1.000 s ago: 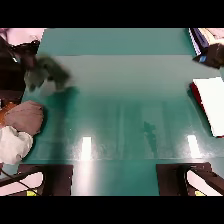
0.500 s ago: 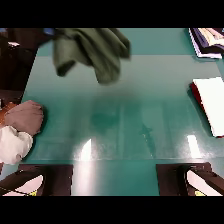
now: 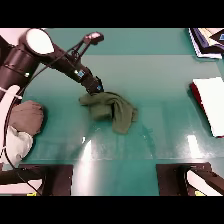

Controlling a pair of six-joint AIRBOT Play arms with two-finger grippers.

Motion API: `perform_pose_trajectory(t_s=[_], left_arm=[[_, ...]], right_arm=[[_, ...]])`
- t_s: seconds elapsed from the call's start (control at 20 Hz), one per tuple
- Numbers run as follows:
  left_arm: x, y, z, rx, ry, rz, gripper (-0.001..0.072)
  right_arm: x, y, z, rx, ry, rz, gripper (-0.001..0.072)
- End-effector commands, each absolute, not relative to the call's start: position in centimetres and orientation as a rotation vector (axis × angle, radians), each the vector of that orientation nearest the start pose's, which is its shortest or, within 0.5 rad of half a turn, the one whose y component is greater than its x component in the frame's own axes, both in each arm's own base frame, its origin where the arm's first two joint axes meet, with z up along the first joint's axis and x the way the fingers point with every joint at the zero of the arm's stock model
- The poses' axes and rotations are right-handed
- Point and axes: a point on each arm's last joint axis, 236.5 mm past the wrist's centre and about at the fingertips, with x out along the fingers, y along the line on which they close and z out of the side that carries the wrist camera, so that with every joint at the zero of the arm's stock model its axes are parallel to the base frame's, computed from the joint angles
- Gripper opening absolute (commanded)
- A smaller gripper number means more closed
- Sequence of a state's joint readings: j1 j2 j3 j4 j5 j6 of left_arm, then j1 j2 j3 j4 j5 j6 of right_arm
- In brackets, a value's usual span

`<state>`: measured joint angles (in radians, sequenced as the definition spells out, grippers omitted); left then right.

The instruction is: Fold the shirts.

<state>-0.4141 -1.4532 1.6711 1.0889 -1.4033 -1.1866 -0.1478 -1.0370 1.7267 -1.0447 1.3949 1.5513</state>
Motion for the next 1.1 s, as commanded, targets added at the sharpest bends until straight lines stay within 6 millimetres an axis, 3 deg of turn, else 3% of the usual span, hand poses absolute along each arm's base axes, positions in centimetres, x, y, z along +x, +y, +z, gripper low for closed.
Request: perform_pose_trajectory(t_s=[0.0,0.15,0.25,0.4,0.5,0.8,0.95,1.0,1.05], left_arm=[[36.4,-23.8,9.3,0.172,1.247,-0.828,0.0542],[35.1,-21.0,7.2,0.06,1.364,-0.767,0.0543],[33.5,-20.2,3.8,0.016,1.404,-0.726,0.0542],[30.9,-20.8,-1.2,-0.132,1.425,-0.686,0.0543],[29.9,-22.1,-3.5,-0.255,1.426,-0.688,0.0543],[31.2,-22.9,-6.2,-0.385,1.335,-0.633,0.0543],[31.7,-23.5,-6.4,-0.444,1.329,-0.624,0.054],[31.9,-23.6,-6.2,-0.453,1.321,-0.621,0.0405],[32.0,-23.7,-6.1,-0.451,1.318,-0.624,0.0065]], right_arm=[[35.6,6.4,32.0,0.296,0.673,0.327,0.0018],[35.6,6.4,32.0,0.296,0.674,0.327,0.0018],[35.6,6.4,32.0,0.296,0.674,0.327,0.0018],[35.6,6.4,32.0,0.296,0.674,0.326,0.0018],[35.7,6.4,32.0,0.297,0.674,0.326,0.0018],[35.6,6.5,31.9,0.297,0.678,0.328,0.0017],[35.6,6.5,31.9,0.297,0.68,0.329,0.0018],[35.5,6.5,31.7,0.296,0.687,0.33,0.0018],[35.4,6.5,31.5,0.295,0.698,0.331,0.0018]])
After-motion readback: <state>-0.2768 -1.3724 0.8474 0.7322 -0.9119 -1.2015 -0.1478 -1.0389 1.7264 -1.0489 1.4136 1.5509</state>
